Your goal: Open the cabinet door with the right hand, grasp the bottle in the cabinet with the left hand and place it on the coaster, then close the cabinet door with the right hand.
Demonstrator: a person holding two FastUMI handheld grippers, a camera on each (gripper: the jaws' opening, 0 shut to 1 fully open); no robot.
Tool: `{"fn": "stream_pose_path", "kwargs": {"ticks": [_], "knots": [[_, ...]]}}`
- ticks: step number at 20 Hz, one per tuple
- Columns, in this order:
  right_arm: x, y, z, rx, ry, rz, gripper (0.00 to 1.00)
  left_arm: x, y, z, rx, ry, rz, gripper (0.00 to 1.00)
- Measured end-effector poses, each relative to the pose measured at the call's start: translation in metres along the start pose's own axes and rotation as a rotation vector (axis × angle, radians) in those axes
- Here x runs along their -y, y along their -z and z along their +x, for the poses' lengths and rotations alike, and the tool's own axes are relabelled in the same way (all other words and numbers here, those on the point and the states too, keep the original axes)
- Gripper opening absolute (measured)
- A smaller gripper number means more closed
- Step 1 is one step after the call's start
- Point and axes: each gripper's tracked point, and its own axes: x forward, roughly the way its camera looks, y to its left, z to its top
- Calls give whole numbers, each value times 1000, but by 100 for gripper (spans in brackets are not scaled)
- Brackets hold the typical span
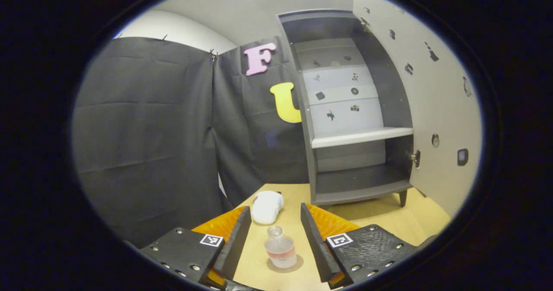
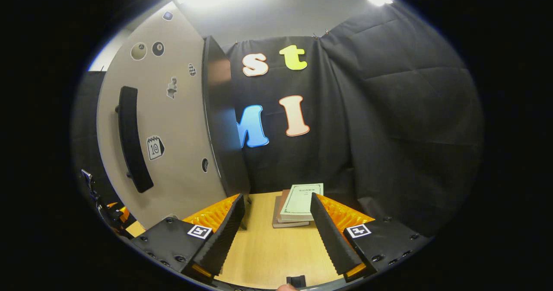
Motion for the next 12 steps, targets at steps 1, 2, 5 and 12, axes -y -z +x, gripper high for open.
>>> {"fn": "stream_pose_path", "kwargs": {"ticks": [1,2,5,12], "knots": [[-2,-3,2,3,-14,3,97,2,-13,-4,14,6,-5,70],[-5,-6,4,4,-29,3,92,4,-23,-8,22,15,-12,70],[-21,-18,9,-1,-75,-25,98,7,-41,-18,33,36,-37,70],[-68,-47,14,39,-125,-101,98,-9,-21,-17,12,69,-85,70]]}}
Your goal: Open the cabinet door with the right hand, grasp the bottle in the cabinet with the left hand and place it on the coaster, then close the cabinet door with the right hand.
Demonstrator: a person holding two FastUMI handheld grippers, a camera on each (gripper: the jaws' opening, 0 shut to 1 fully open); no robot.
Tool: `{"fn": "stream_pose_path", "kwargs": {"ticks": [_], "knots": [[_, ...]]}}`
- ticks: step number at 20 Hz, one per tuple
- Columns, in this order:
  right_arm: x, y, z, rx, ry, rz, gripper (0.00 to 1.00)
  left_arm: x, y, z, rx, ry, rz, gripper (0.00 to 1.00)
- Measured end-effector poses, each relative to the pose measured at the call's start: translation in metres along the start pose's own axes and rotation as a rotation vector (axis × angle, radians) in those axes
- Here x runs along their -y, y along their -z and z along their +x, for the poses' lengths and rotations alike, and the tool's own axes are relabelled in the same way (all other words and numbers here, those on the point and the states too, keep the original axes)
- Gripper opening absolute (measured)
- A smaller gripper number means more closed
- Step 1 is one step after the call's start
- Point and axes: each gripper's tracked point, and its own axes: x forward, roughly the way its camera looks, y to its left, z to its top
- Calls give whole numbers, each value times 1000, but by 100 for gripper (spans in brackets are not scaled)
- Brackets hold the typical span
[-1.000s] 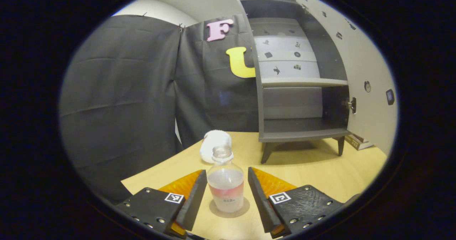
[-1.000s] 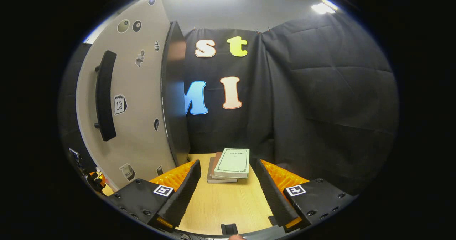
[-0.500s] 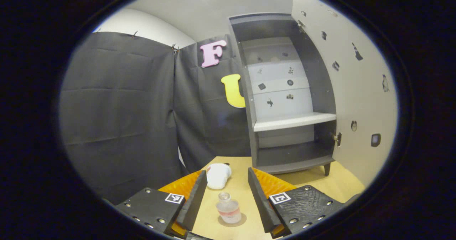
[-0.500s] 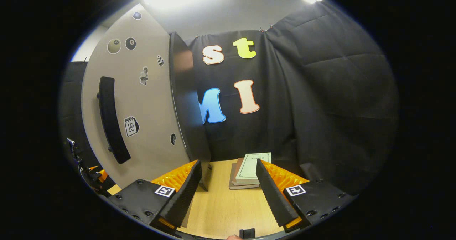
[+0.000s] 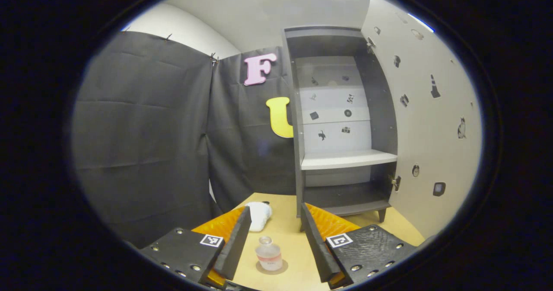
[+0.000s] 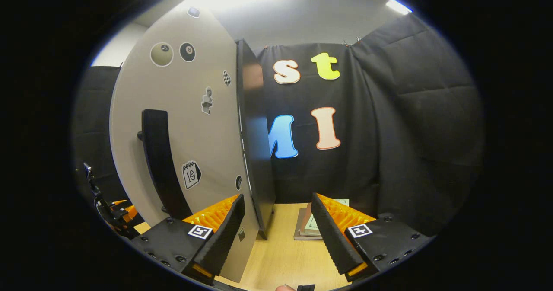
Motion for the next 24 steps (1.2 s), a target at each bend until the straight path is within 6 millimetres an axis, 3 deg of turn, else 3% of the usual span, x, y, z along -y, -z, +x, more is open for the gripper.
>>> {"fn": "stream_pose_path", "kwargs": {"ticks": [3,5,6,9,11,24], "knots": [[-21,-4,0,8,8,-5,98,-28,4,3,-14,5,-13,70],[-24,-7,-1,6,50,-40,98,-46,-1,7,-7,12,-32,70],[-24,-9,-3,11,78,-60,89,-54,-3,10,-1,17,-42,70],[-29,-8,-6,6,139,-72,89,-77,-12,20,17,33,-69,70],[-37,-7,-7,-1,155,-62,94,-90,-12,25,20,41,-79,70],[-133,-4,10,-21,36,-74,89,-139,2,49,0,66,-86,70]]}}
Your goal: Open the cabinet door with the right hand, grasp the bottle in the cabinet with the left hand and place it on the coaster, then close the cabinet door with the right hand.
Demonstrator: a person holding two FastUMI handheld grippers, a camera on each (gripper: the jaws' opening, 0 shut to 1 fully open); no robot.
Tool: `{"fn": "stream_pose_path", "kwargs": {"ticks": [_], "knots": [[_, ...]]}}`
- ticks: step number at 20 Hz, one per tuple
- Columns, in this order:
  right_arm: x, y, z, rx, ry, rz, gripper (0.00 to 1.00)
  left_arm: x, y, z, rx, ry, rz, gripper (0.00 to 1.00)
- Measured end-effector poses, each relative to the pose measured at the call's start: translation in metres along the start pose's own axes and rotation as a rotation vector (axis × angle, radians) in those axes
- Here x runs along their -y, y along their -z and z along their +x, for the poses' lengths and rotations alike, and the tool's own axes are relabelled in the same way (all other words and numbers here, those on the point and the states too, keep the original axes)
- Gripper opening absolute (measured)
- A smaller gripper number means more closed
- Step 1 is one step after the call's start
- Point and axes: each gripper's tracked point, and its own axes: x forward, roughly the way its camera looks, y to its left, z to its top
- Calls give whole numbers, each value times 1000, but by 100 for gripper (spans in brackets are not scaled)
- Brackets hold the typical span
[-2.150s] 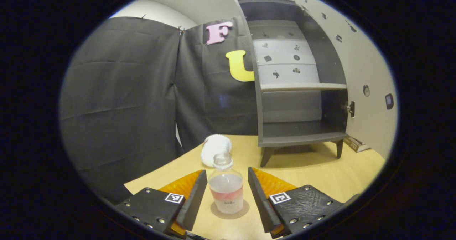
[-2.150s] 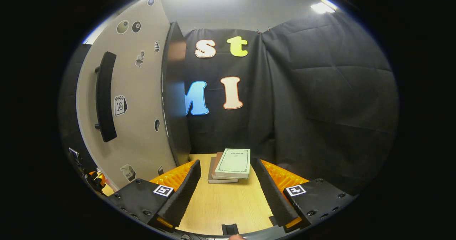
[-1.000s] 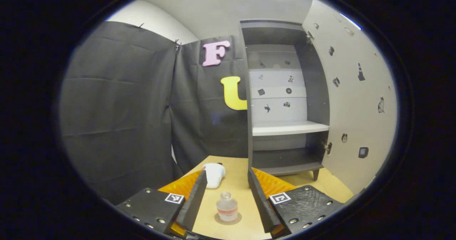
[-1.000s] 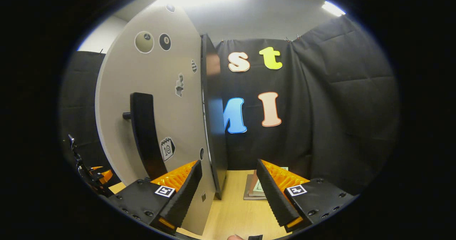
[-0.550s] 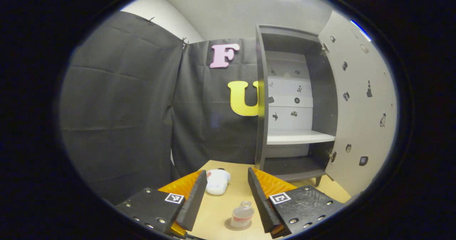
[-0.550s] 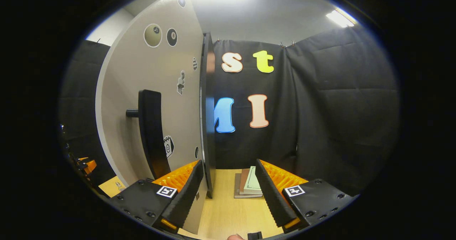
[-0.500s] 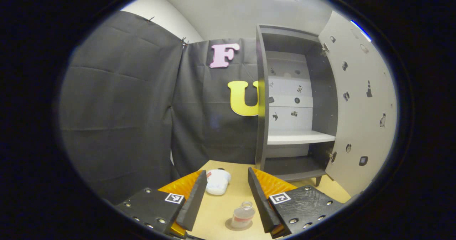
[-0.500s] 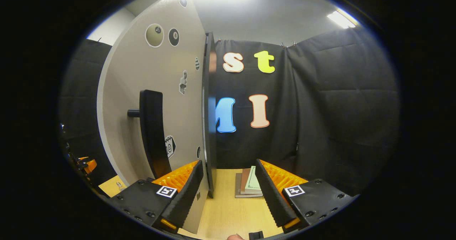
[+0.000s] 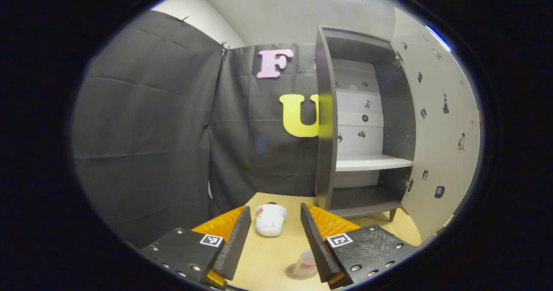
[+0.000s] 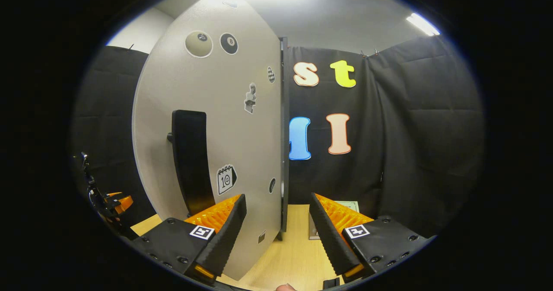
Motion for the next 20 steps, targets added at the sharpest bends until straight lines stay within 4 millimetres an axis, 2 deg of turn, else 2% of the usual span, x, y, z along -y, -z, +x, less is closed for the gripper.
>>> {"fn": "stream_pose_path", "kwargs": {"ticks": [1,2,5,6,7,9,10,11,13,20], "knots": [[-6,0,3,-2,-9,0,89,-3,0,0,0,0,-3,72],[-12,0,4,-5,-19,-2,94,-6,1,0,-1,-2,-3,70],[-31,-3,11,-1,-49,-14,89,-19,3,-2,-4,-9,-3,69],[-38,-3,14,0,-64,-14,89,-22,4,-4,-5,-14,-3,74],[-45,-2,17,1,-80,-12,89,-23,4,-4,-7,-18,-3,69],[-59,-2,25,2,-110,-8,89,-25,4,-3,-9,-28,5,69],[-66,-4,28,5,-120,-8,94,-28,5,-3,-10,-37,12,69],[-72,-5,34,8,-129,-8,94,-33,5,-4,-11,-45,18,69],[-86,-6,43,15,-147,-5,94,-56,5,-14,-13,-59,23,69],[-131,-10,78,29,-212,-2,91,-94,12,-32,-28,-127,20,71]]}}
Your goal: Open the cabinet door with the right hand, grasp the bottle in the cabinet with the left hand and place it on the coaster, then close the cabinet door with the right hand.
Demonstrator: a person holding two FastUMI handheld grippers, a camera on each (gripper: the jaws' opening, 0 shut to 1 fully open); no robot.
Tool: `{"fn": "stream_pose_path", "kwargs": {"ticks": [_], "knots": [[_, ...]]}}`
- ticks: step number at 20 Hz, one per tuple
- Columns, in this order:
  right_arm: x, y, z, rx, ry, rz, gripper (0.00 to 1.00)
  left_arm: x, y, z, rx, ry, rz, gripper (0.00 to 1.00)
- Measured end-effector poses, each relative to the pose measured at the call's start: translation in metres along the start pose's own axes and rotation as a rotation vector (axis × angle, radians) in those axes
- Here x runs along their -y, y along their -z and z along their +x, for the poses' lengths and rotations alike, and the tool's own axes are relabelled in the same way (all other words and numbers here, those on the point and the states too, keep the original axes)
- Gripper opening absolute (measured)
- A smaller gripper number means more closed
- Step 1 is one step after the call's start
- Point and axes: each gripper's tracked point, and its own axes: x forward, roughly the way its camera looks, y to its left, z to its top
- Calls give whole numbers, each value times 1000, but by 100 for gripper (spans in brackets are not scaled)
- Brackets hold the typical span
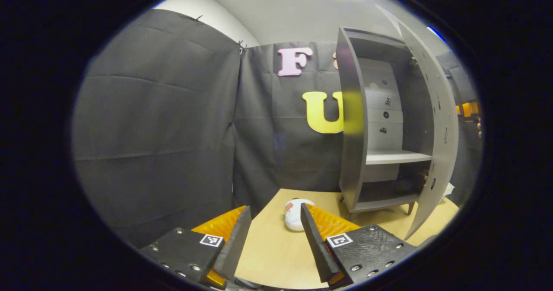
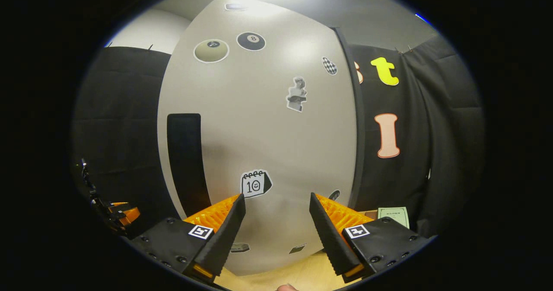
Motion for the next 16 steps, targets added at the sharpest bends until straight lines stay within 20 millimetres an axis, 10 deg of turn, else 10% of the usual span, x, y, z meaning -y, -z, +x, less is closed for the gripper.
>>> {"fn": "stream_pose_path", "kwargs": {"ticks": [16], "knots": [[-25,14,80,0,36,44,94,-31,-11,-33,-18,-54,-5,70]]}}
